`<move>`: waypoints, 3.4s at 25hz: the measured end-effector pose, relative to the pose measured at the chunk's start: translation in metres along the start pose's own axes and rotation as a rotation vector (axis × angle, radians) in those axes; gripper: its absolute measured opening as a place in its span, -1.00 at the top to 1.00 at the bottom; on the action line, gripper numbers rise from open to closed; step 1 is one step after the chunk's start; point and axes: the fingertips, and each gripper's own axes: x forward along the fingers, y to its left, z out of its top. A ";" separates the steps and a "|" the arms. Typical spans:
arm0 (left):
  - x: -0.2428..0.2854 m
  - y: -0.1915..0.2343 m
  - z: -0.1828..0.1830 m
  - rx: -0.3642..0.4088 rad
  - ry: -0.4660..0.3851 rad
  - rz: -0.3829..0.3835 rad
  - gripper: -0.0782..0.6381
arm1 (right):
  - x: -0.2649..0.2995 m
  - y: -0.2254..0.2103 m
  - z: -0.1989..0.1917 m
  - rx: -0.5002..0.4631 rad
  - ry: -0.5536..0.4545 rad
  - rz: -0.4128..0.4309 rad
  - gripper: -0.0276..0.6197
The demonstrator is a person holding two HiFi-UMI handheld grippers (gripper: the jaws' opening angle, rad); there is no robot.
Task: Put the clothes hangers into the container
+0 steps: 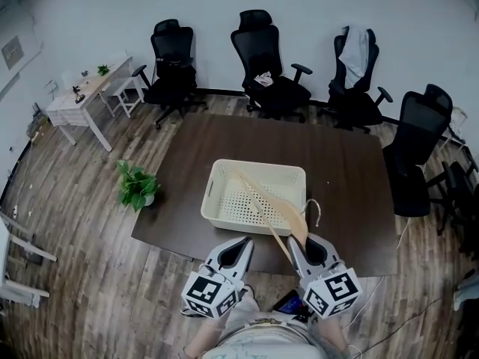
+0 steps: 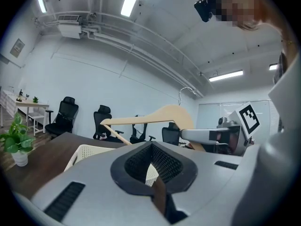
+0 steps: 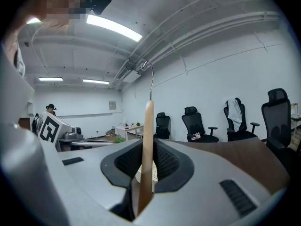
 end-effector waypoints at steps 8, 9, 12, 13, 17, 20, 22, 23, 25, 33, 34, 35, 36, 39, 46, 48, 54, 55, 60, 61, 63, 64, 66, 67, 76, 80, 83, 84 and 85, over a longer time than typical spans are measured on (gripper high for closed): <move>0.017 0.024 0.000 0.001 0.018 -0.067 0.75 | 0.023 -0.009 -0.002 -0.005 0.012 -0.066 0.73; 0.019 0.026 -0.001 0.001 0.021 -0.075 0.75 | 0.025 -0.010 -0.002 -0.003 0.013 -0.074 0.73; 0.020 0.030 -0.002 -0.005 0.028 -0.091 0.75 | 0.029 -0.013 -0.004 -0.004 0.019 -0.091 0.73; 0.020 0.031 -0.001 -0.008 0.031 -0.093 0.75 | 0.031 -0.013 -0.004 -0.004 0.022 -0.096 0.73; 0.023 0.040 -0.003 -0.019 0.035 -0.084 0.75 | 0.040 -0.016 -0.005 0.002 0.034 -0.095 0.73; 0.026 0.047 -0.004 -0.024 0.037 -0.063 0.75 | 0.047 -0.020 -0.006 0.004 0.039 -0.080 0.73; 0.030 0.051 -0.003 -0.028 0.038 -0.048 0.75 | 0.053 -0.023 -0.006 -0.003 0.046 -0.069 0.73; 0.032 0.053 -0.003 -0.029 0.039 -0.041 0.75 | 0.056 -0.025 -0.006 -0.006 0.049 -0.063 0.73; 0.038 0.055 -0.003 -0.033 0.042 -0.029 0.75 | 0.061 -0.030 -0.005 -0.012 0.056 -0.048 0.73; 0.073 0.059 0.007 -0.032 0.043 0.015 0.75 | 0.075 -0.062 0.007 -0.015 0.066 -0.002 0.73; 0.078 0.058 0.009 -0.031 0.043 0.019 0.75 | 0.076 -0.067 0.008 -0.013 0.067 0.001 0.73; 0.084 0.058 0.010 -0.031 0.043 0.022 0.75 | 0.077 -0.072 0.010 -0.012 0.069 0.004 0.73; 0.089 0.056 0.010 -0.032 0.044 0.024 0.75 | 0.077 -0.076 0.010 -0.012 0.071 0.008 0.73; 0.103 0.050 0.011 -0.045 0.044 0.020 0.75 | 0.077 -0.088 0.010 -0.016 0.078 0.023 0.73; 0.125 0.043 0.010 -0.056 0.037 0.042 0.75 | 0.082 -0.108 0.006 -0.022 0.094 0.058 0.73; 0.130 0.039 0.009 -0.051 0.037 0.046 0.75 | 0.080 -0.110 0.006 -0.032 0.091 0.073 0.73; 0.142 0.029 0.003 -0.052 0.051 0.044 0.75 | 0.076 -0.123 0.003 -0.014 0.089 0.077 0.73; 0.144 0.027 0.002 -0.052 0.057 0.040 0.75 | 0.076 -0.125 0.003 -0.015 0.089 0.078 0.73; 0.161 0.018 0.000 -0.037 0.075 0.001 0.75 | 0.073 -0.139 0.002 -0.012 0.087 0.060 0.73; 0.165 0.017 0.000 -0.036 0.077 -0.008 0.75 | 0.073 -0.142 0.001 -0.010 0.089 0.052 0.73; 0.169 0.017 0.000 -0.035 0.083 -0.025 0.75 | 0.074 -0.145 0.001 -0.003 0.093 0.033 0.73; 0.171 0.018 0.000 -0.033 0.087 -0.033 0.75 | 0.075 -0.145 0.001 0.000 0.094 0.026 0.73; 0.173 0.021 0.000 -0.028 0.094 -0.050 0.75 | 0.076 -0.143 0.001 0.003 0.093 0.015 0.73; 0.174 0.022 0.000 -0.025 0.096 -0.060 0.75 | 0.077 -0.142 0.001 0.004 0.092 0.010 0.73; 0.178 0.039 0.000 -0.013 0.128 -0.137 0.75 | 0.097 -0.128 -0.004 0.012 0.103 -0.022 0.73; 0.175 0.050 0.002 -0.004 0.136 -0.164 0.75 | 0.108 -0.118 -0.007 0.012 0.112 -0.037 0.73; 0.170 0.063 0.002 -0.013 0.144 -0.166 0.75 | 0.115 -0.111 -0.009 0.020 0.121 -0.053 0.73; 0.169 0.067 0.001 -0.016 0.148 -0.166 0.75 | 0.117 -0.109 -0.010 0.022 0.125 -0.058 0.73; 0.168 0.070 0.002 -0.017 0.150 -0.167 0.75 | 0.119 -0.108 -0.010 0.025 0.127 -0.063 0.73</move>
